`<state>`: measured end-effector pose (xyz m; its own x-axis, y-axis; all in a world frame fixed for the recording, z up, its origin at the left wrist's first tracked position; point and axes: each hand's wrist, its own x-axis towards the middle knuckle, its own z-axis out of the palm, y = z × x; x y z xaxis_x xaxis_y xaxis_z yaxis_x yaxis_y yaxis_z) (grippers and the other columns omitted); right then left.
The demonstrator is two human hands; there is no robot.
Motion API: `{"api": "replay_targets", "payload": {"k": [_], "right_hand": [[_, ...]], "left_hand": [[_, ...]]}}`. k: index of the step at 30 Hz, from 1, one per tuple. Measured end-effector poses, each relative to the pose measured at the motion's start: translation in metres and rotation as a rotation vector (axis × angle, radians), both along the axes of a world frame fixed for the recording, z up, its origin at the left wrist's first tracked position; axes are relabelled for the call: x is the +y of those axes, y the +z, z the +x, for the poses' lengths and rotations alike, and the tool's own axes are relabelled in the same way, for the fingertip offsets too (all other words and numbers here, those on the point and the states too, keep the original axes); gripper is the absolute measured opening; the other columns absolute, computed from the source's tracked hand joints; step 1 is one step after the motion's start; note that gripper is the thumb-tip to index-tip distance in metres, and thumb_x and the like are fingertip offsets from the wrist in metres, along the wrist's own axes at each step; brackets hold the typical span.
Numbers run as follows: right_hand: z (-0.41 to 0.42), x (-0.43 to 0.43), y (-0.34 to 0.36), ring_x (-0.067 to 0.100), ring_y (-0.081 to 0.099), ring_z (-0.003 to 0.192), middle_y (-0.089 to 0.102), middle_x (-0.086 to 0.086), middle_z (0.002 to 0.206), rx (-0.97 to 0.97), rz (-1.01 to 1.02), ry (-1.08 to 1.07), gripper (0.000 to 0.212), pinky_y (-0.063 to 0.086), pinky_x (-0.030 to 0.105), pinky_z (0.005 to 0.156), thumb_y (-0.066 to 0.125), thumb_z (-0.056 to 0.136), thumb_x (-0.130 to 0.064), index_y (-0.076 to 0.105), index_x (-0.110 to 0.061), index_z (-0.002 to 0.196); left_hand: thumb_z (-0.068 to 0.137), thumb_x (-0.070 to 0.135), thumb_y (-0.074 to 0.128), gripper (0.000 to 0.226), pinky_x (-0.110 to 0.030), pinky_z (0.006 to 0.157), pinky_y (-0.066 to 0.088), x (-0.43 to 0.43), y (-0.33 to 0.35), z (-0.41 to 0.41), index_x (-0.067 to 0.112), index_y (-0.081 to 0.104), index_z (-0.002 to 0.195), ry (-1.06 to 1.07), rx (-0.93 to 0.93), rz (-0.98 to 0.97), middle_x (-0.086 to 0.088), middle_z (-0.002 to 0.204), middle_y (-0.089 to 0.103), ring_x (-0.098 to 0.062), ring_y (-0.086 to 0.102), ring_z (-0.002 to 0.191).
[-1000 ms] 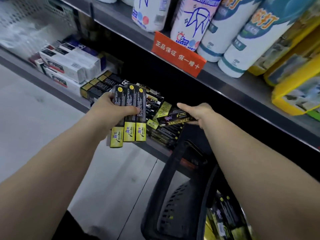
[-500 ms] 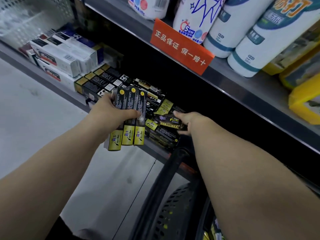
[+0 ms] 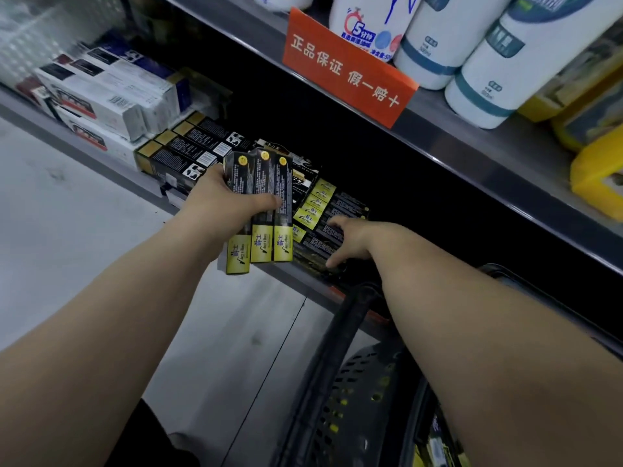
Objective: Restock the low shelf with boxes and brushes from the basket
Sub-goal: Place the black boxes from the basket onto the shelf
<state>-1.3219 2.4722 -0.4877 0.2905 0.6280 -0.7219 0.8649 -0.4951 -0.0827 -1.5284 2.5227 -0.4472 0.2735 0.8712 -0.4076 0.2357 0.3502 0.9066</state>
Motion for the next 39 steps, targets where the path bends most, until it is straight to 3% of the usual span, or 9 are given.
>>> {"api": "replay_targets", "payload": {"k": [11,17,22,25,27,29,34,37,39], "right_hand": [[0.007,-0.011,-0.008,0.029,0.035,0.136,0.033,0.011,0.151,0.061,0.071,0.092,0.088,0.035,0.039,0.109,0.069,0.084,-0.017,0.013,-0.025,0.15],[0.011,-0.018,-0.01,0.028,0.033,0.137,0.031,0.01,0.152,0.113,0.126,0.066,0.084,0.033,0.039,0.111,0.067,0.086,-0.016,0.014,-0.026,0.15],[0.012,-0.02,0.0,0.024,0.038,0.134,0.036,0.007,0.148,0.125,0.259,-0.015,0.076,0.035,0.032,0.106,0.068,0.083,-0.035,0.027,-0.023,0.146],[-0.005,-0.019,0.02,0.019,0.051,0.12,0.049,0.003,0.136,0.609,0.48,-0.4,0.043,0.042,0.032,0.098,0.057,0.087,-0.048,0.046,-0.031,0.125],[-0.016,-0.019,0.026,0.019,0.06,0.11,0.058,0.003,0.127,1.002,0.458,-0.604,0.042,0.051,0.035,0.091,0.056,0.088,-0.044,0.046,-0.03,0.127],[-0.02,-0.019,0.027,0.017,0.066,0.1,0.065,0.0,0.115,1.154,0.445,-0.658,0.05,0.056,0.033,0.082,0.061,0.087,-0.03,0.042,-0.028,0.133],[0.01,-0.018,0.028,0.021,0.062,0.097,0.061,0.008,0.118,0.855,0.682,-0.926,0.048,0.056,0.035,0.079,0.064,0.087,-0.02,0.046,-0.018,0.131],[0.035,-0.014,0.026,0.016,0.062,0.088,0.065,0.004,0.098,0.665,0.845,-1.218,0.019,0.054,0.022,0.063,0.071,0.083,-0.03,0.062,-0.016,0.093],[0.042,-0.005,0.021,0.012,0.061,0.078,0.064,-0.001,0.086,0.543,0.824,-1.196,0.021,0.052,0.021,0.062,0.069,0.083,-0.036,0.061,-0.017,0.081]], "left_hand": [[0.067,0.017,0.082,0.057,-0.027,0.061,0.05,-0.001,0.003,0.001,0.013,0.051,0.116,0.007,-0.024,0.004,-0.003,0.101,0.067,-0.02,0.066,0.086],[0.066,0.018,0.083,0.06,-0.042,0.082,0.054,-0.001,-0.001,0.008,0.012,0.051,0.116,-0.016,0.01,0.006,-0.005,0.105,0.067,-0.025,0.066,0.093],[0.065,0.019,0.083,0.06,-0.042,0.082,0.054,-0.003,-0.006,0.011,0.013,0.052,0.115,-0.041,0.027,-0.015,-0.007,0.105,0.067,-0.025,0.066,0.091],[0.067,0.013,0.082,0.05,-0.039,0.074,0.057,-0.007,-0.007,0.013,0.014,0.056,0.11,-0.094,-0.056,-0.122,-0.006,0.099,0.07,-0.023,0.069,0.085],[0.068,0.012,0.08,0.051,-0.038,0.071,0.058,-0.01,-0.005,0.017,0.014,0.058,0.113,-0.189,-0.105,-0.211,-0.006,0.097,0.072,-0.022,0.071,0.083],[0.068,0.013,0.08,0.05,-0.041,0.074,0.058,-0.013,-0.006,0.022,0.015,0.059,0.113,-0.244,-0.122,-0.263,-0.007,0.097,0.073,-0.024,0.071,0.085],[0.069,0.014,0.081,0.04,-0.034,0.07,0.056,-0.011,-0.014,0.028,0.017,0.053,0.097,-0.077,-0.082,-0.124,-0.002,0.09,0.066,-0.018,0.066,0.077],[0.069,0.015,0.081,0.051,-0.032,0.068,0.052,-0.006,-0.017,0.026,0.015,0.047,0.108,-0.018,-0.05,-0.001,0.0,0.092,0.063,-0.018,0.063,0.08],[0.069,0.015,0.081,0.053,-0.03,0.065,0.05,-0.004,-0.017,0.025,0.013,0.047,0.111,0.009,-0.061,0.008,0.0,0.093,0.062,-0.017,0.063,0.08]]}}
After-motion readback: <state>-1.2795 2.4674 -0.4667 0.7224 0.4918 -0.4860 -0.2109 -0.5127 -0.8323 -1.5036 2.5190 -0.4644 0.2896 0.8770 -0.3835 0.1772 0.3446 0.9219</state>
